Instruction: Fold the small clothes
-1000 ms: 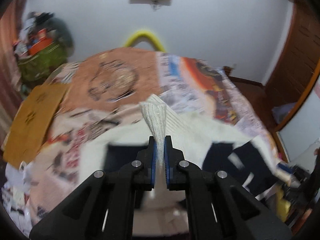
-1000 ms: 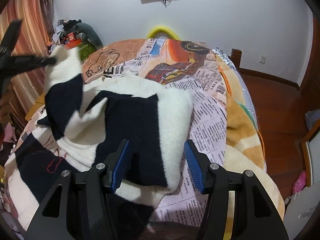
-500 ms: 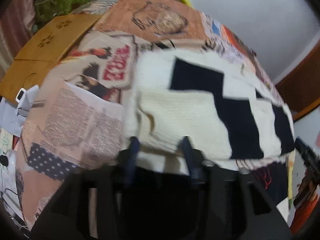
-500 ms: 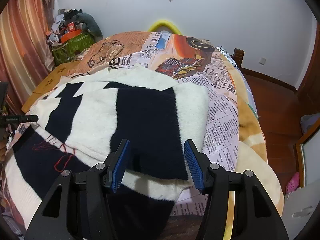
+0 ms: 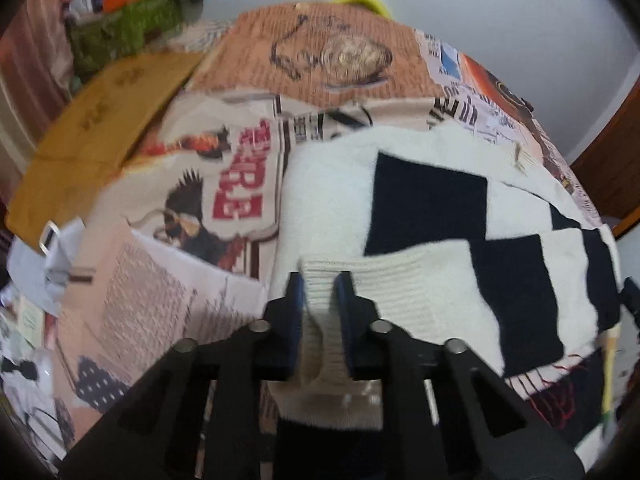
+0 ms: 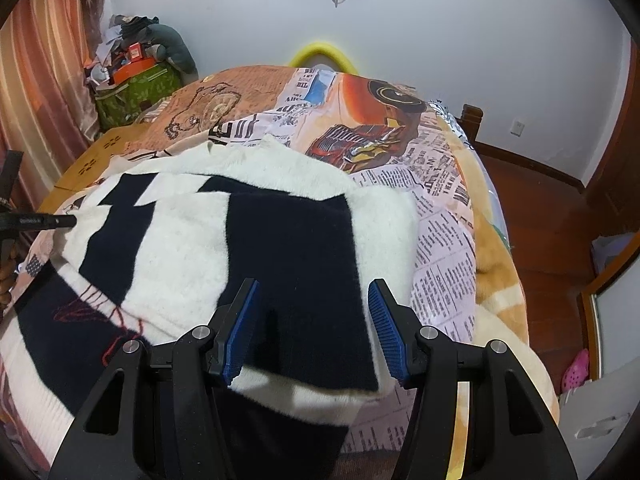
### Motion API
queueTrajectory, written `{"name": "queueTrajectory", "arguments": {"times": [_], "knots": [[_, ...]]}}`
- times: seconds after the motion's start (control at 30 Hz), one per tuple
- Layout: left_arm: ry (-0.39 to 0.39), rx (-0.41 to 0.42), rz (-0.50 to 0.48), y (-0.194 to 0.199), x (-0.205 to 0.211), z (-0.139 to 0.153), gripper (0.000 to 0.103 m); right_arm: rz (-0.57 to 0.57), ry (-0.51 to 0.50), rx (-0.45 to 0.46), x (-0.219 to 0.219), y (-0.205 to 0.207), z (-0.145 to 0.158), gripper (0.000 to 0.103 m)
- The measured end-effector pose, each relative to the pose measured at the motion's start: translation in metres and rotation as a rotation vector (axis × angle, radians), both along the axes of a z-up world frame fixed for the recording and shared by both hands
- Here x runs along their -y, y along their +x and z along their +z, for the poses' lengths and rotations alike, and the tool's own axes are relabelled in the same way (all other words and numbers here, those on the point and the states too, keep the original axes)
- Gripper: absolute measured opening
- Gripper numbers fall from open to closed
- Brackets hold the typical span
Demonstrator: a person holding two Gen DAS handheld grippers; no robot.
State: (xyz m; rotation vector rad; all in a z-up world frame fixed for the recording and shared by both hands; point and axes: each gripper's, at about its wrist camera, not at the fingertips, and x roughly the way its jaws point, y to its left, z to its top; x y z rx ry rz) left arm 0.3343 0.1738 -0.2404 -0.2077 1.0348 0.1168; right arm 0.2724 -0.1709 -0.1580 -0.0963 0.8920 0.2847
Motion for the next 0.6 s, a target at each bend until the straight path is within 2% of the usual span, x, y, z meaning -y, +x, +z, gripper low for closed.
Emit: {"name": "queueTrajectory", "arguments": {"times": [0.03, 0.2, 0.3, 0.43, 0.5, 0.6], "knots": [[0.024, 0.012, -0.002, 0.0, 0.002, 0.003, 0.005, 0.001, -0.002, 0.001, -0.001, 0.0, 0.0, 0.052], [0.041, 0.113, -0.003, -0.001, 0.002, 0.036, 0.003, -0.001, -0.011, 0.019, 0.004, 0.008, 0.003, 0.052], [0.07, 0.185, -0.011, 0.007, 0.005, 0.065, 0.001, -0.004, 0.007, 0.032, 0.006, 0.015, 0.008, 0.052], [0.113, 0.242, -0.023, 0.018, 0.012, 0.089, 0.001, 0.012, 0.039, 0.032, 0.003, 0.023, 0.008, 0.052], [0.106, 0.243, -0.016, 0.021, 0.011, 0.091, 0.001, 0.02, 0.064, 0.009, 0.0, 0.027, 0.002, 0.052], [0.11, 0.17, -0.002, 0.028, 0.005, 0.069, 0.001, 0.035, 0.057, -0.036, -0.004, 0.033, -0.013, 0.052]]}}
